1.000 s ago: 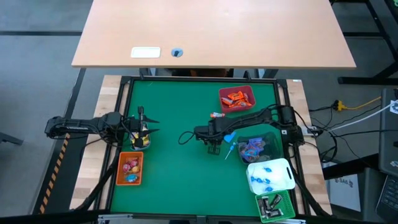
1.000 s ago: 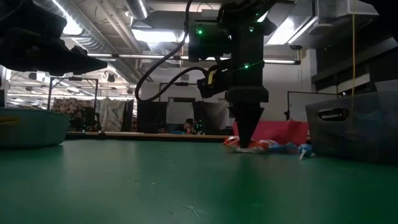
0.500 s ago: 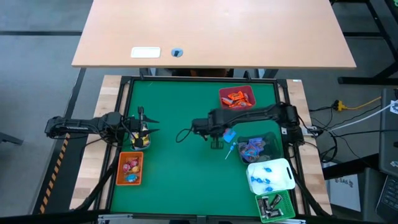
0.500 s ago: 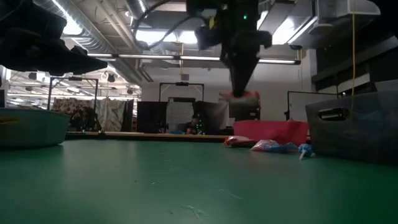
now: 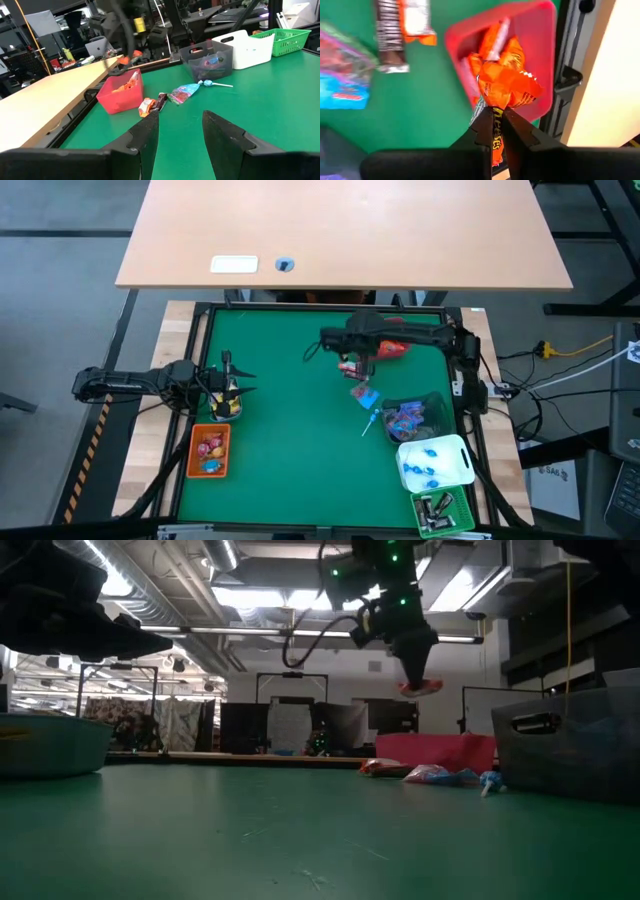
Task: Sort candy
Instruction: Put the orange chocolate bar into the red bin, then put the blue candy into the black bin
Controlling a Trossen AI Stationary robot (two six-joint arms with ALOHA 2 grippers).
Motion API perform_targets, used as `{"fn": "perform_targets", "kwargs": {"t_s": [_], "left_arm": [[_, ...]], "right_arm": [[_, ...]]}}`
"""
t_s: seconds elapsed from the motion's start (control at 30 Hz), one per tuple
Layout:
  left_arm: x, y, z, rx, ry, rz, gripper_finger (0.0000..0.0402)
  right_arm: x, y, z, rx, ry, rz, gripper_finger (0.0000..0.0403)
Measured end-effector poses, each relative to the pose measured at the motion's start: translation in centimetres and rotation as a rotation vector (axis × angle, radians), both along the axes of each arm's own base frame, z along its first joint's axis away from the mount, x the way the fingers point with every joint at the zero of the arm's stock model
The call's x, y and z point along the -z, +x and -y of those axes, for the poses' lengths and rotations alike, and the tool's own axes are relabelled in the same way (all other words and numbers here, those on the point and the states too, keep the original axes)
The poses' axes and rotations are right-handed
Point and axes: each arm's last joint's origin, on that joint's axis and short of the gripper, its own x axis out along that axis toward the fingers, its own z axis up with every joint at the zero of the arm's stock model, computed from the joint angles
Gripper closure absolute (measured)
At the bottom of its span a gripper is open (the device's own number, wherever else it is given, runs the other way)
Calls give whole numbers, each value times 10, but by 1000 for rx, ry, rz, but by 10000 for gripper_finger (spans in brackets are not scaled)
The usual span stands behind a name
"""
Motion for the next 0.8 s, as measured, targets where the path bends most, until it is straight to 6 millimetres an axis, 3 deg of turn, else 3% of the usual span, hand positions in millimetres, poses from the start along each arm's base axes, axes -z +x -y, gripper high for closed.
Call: {"fn": "perform_targets", "kwargs": {"t_s": [0.13,0.3,0.57,0.8], "left_arm": [[0,0,0,0,0,0,260],[0,0,0,0,0,0,260],[0,0,0,0,0,0,260],[0,0,0,0,0,0,260]], "right_arm": [[0,-6,22,59,2,-4,364],[0,-12,40,112,3,-8,306],[0,-15,49,247,-9,46,220],[3,-9,34,450,382,165,209]]}}
